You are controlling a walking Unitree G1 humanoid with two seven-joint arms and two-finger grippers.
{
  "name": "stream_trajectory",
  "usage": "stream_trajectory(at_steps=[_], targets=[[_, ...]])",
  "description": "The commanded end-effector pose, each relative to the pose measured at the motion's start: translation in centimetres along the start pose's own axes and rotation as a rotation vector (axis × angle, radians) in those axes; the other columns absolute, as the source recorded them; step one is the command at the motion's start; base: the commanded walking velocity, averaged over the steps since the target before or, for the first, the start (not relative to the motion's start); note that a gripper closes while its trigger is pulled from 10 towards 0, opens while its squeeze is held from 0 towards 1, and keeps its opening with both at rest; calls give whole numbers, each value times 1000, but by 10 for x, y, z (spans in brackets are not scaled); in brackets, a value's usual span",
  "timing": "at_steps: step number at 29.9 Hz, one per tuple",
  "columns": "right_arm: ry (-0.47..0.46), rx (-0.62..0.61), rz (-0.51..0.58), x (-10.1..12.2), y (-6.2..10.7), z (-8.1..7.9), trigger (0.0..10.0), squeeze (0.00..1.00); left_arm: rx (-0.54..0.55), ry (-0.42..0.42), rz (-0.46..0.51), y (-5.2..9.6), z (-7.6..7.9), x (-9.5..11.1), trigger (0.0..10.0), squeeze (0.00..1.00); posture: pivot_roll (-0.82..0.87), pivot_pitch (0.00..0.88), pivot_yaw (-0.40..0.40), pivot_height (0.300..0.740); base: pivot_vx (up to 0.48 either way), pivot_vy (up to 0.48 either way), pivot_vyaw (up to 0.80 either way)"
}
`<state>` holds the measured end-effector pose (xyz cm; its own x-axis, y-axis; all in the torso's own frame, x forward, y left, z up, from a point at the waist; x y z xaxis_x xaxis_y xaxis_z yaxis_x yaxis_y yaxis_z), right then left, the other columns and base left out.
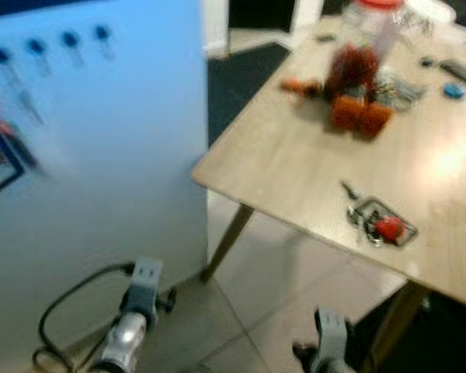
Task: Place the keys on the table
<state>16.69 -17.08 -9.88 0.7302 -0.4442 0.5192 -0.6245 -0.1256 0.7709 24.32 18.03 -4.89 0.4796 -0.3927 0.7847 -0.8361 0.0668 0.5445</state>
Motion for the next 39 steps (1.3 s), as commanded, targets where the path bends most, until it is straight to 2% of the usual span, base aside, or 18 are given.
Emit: stream_trajectory(at_steps=[1, 17, 34, 36, 39], targets=[[-6, -16, -3, 0, 1, 3, 10000, 0, -6, 10, -47, 5, 3, -13, 10000, 0, 56, 59, -12, 740, 0, 0, 800], [-43, -45, 12, -3, 2, 7, 10000, 0, -13, -4, -47, 2, -3, -8, 10000, 0, 57, 50, 15, 740, 0, 0, 800], [-50, -54, 22, 1, 2, 9, 10000, 0, -35, -30, -57, 2, -1, -10, 10000, 0, 50, 22, 15, 740, 0, 0, 800], [-60, -58, 24, 1, 2, 10, 10000, 0, -38, -33, -55, 2, -1, -9, 10000, 0, 49, 20, 15, 740, 0, 0, 800], [-151, -94, 42, 1, 4, 16, 10000, 0, -59, -60, -47, 1, 2, -7, 10000, 0, 47, 12, 18, 740, 0, 0, 0]])
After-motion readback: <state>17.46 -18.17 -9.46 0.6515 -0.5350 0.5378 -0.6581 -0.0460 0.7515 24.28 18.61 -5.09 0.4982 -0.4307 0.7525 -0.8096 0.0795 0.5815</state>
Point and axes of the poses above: a point about 5 cm out from each wrist's last joint towards the gripper, its own y axis pointing back from the gripper into the wrist, its own x axis along the axis of the wrist's last joint, z = x × y, the point moved 1 cm from there along -y, pointing out of the wrist towards the gripper, and after that the axes turned 15 degrees about -y, right-handed, at the moved point
